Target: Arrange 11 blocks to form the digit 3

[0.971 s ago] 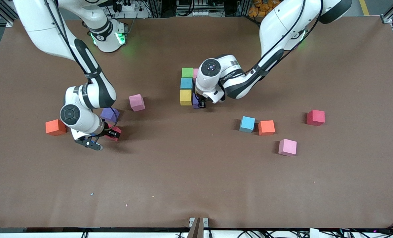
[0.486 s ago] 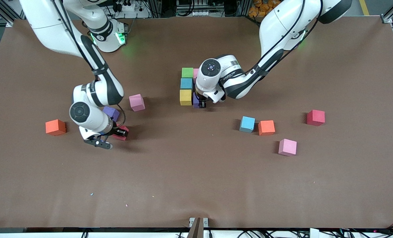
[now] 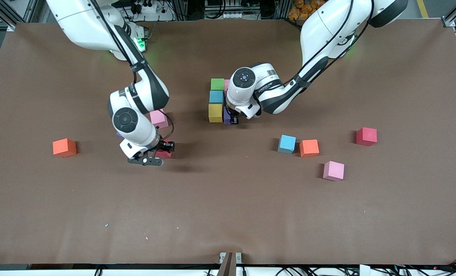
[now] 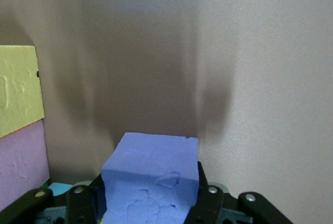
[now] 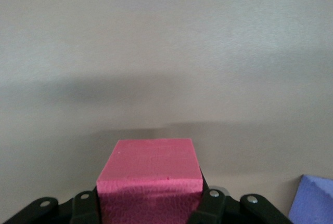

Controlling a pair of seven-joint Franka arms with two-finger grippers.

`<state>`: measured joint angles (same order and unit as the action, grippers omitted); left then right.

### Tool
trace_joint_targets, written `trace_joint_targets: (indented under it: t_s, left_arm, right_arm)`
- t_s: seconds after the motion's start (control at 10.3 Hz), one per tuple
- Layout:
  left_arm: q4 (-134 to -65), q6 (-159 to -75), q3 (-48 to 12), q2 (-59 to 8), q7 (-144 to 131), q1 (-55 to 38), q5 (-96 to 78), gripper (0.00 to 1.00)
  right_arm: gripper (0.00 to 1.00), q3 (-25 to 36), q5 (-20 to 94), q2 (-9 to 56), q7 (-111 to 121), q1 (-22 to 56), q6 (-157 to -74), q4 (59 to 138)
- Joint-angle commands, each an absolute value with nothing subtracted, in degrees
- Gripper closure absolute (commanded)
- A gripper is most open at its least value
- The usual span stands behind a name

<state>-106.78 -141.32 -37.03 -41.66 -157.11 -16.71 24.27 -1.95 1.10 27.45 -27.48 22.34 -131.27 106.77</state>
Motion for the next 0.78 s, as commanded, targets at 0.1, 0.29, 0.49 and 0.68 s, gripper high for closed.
trace_joint_targets:
  t_s: [0.1,0.29,0.49,0.68]
  left_arm:
    - [-107.2,-140.9,-37.2,-40.9,-163.9,-17.4,25.5,1.00]
    - [-107.3,-140.9,-37.2,-40.9,-164.0,-17.5,25.5,1.00]
    - [-107.8,-140.9,-37.2,-40.8,-164.0,-17.5,25.5,1.00]
    - [-107.9,-140.9,-37.3,-40.8,-164.0,-17.5,25.4,1.00]
  right_arm:
    - [0.91,-4.0,1.1,27.2,-25.7,22.8,-129.4,105.8]
    - [0.91,-4.0,1.1,27.3,-25.1,25.0,-129.9,105.6]
    - [0.90,-4.0,1.1,27.6,-25.0,25.5,-130.1,104.8]
    - [0.90,-4.0,1.1,27.7,-24.9,25.2,-130.1,104.7]
